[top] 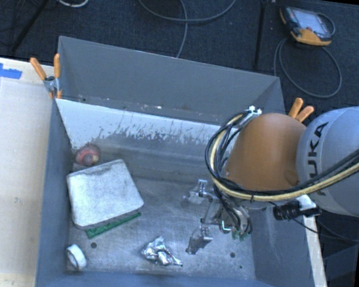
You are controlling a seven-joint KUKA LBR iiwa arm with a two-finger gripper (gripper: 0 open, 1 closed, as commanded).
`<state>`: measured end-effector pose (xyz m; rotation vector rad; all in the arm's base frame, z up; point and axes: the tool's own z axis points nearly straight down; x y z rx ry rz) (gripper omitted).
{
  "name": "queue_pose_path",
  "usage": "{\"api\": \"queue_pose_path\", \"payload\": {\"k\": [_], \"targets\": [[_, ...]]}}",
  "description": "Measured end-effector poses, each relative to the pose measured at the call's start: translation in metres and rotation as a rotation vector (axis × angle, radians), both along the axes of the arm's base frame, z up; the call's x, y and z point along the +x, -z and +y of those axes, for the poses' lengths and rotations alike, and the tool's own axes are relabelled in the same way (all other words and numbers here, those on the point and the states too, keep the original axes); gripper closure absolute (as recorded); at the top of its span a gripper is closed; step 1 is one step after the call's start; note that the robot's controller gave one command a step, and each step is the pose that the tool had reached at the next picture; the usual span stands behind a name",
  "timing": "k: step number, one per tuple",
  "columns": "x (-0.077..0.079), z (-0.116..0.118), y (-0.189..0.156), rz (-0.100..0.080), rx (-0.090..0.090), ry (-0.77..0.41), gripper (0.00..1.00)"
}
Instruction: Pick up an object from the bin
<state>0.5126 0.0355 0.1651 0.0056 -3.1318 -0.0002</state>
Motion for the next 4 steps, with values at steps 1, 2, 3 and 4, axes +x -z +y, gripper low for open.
{"api": "queue_pose_path", "payload": {"k": [1,2,3,4], "targets": [[-0.002,0.024,0.095,-0.012,0.001,-0.058,0.0],[-0.006,0.089,0.094,-0.011,0.0,-0.372,0.0],[-0.031,0.107,0.091,-0.035,-0.002,-0.598,0.0],[-0.037,0.108,0.093,-0.011,0.002,-0.594,1.0]]}}
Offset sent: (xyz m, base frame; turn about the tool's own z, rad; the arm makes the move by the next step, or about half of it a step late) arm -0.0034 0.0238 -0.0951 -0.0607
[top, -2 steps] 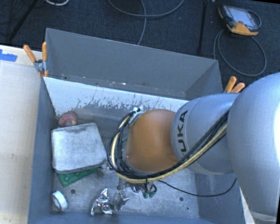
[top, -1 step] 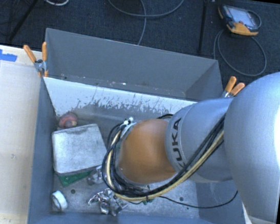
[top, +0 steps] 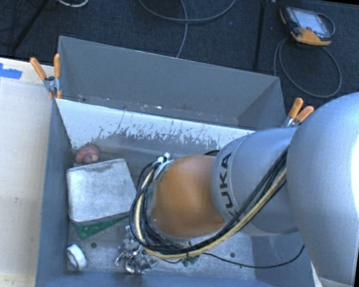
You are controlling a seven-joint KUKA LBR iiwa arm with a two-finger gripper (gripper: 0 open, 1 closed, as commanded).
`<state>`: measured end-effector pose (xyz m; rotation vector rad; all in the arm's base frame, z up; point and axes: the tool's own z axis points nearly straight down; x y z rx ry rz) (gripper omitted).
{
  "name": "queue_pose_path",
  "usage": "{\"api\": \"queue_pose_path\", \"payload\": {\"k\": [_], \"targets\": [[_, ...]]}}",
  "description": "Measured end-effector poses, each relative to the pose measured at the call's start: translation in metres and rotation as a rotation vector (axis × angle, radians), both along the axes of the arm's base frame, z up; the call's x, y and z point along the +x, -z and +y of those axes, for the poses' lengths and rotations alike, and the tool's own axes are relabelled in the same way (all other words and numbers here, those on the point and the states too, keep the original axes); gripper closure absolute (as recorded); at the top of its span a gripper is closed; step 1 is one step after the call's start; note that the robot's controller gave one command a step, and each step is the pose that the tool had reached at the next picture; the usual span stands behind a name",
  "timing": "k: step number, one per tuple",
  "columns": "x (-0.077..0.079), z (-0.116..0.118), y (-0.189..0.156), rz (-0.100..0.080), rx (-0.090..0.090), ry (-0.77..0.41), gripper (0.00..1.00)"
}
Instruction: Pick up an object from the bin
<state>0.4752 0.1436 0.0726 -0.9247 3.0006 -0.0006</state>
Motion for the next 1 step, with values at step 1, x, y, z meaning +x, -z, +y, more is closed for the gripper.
{"api": "queue_pose_path", "payload": {"k": [1], "targets": [[-0.004,0.0025,-0.1534,-0.006,0.002,0.031,1.0]]}}
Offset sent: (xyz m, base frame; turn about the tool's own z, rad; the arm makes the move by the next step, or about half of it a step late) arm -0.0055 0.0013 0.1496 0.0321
